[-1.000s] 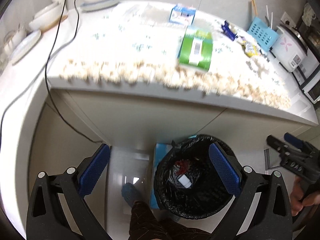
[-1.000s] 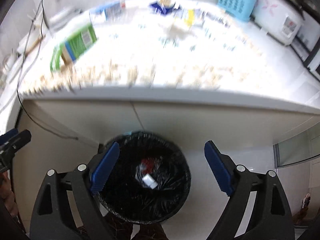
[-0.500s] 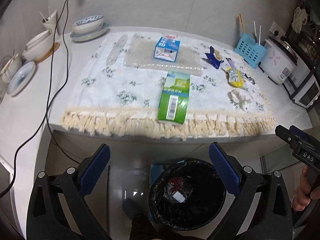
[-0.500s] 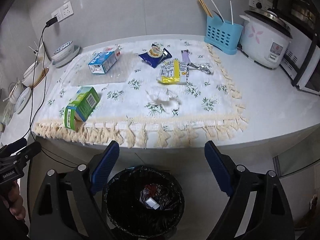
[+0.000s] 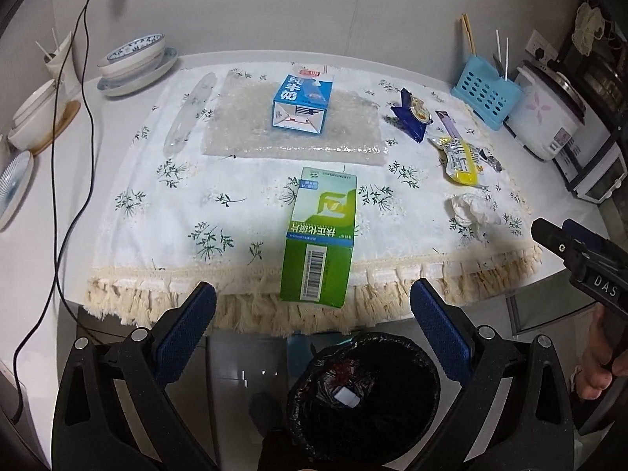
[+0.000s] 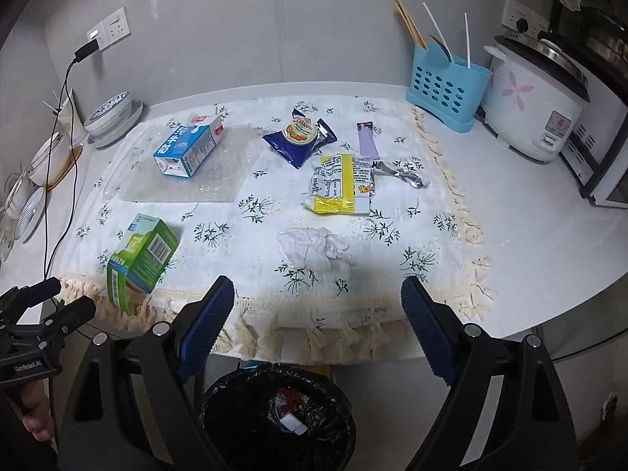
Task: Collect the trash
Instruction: 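Raise the right tool toward the white tissue while the left tool approaches the green box, then grasp the crumpled white tissue with the right gripper while the left grasps the green box, then carry both items to the bin and open the right gripper to drop the tissue, then lower the green box into the bin and open the left gripper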
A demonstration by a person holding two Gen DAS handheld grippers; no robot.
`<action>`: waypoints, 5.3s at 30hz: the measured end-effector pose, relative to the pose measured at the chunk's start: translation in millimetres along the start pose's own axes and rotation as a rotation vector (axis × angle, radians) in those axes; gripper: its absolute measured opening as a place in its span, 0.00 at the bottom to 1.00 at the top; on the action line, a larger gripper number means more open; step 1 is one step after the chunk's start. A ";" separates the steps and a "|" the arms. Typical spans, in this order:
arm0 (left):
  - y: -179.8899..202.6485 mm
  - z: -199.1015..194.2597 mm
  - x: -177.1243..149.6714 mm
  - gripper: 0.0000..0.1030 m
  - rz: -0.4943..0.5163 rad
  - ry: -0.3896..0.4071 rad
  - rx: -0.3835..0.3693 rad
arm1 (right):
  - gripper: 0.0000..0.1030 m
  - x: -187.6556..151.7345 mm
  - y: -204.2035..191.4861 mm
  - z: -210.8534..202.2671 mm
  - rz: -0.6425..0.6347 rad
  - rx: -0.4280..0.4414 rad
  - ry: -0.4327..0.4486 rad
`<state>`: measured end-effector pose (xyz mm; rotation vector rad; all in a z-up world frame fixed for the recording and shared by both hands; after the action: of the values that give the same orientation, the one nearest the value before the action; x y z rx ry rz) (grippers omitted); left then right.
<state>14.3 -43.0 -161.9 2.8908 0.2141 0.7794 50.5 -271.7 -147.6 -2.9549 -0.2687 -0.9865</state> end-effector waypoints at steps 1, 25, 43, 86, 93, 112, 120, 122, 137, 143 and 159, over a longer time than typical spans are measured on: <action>0.0 5.2 4.2 0.94 0.005 -0.007 0.003 | 0.81 1.4 0.5 3.7 0.003 -0.002 -0.005; 12.7 89.5 36.1 0.94 0.051 -0.146 -0.031 | 0.81 12.3 25.9 73.9 0.069 -0.035 -0.124; 10.7 101.5 37.4 0.50 0.054 -0.193 -0.050 | 0.55 9.6 -0.3 102.8 0.101 0.058 -0.201; 16.7 29.1 23.4 0.46 0.077 -0.093 -0.014 | 0.10 5.0 -19.0 28.5 0.057 0.065 -0.076; 22.0 6.9 12.7 0.46 0.074 -0.080 -0.026 | 0.10 1.4 -20.0 2.3 0.049 0.048 -0.042; 43.3 -30.8 -34.4 0.46 0.105 -0.074 -0.054 | 0.10 -33.9 -12.6 -46.1 0.018 0.055 -0.001; 41.3 -36.2 -60.0 0.46 0.094 -0.080 -0.054 | 0.10 -61.9 -12.1 -52.1 0.005 0.067 -0.025; 40.5 -37.5 -68.3 0.46 0.086 -0.081 -0.061 | 0.11 -68.7 -12.4 -52.3 -0.001 0.071 -0.034; 38.9 -21.4 -122.2 0.46 0.072 -0.132 -0.071 | 0.10 -115.5 -17.9 -49.8 -0.042 0.090 -0.081; 40.7 0.5 -140.7 0.46 0.083 -0.145 -0.061 | 0.10 -143.6 -15.5 -35.2 -0.039 0.096 -0.129; 45.1 62.3 -181.4 0.46 0.109 -0.189 -0.066 | 0.10 -205.4 -0.2 1.3 -0.035 0.116 -0.184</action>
<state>-104.7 -124.6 -296.0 2.9089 0.0099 0.5137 -110.2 -303.8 -271.3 -2.9457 -0.3679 -0.6760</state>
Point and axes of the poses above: each gripper's, at about its wrist camera, not at the fingertips, and z roughly the way its jaws point, y to its right, x to its top, the point moved 6 cm from there along z, roughly the way its jaws point, and after that the axes turned 5 degrees about -z, right-handed, at the moved point
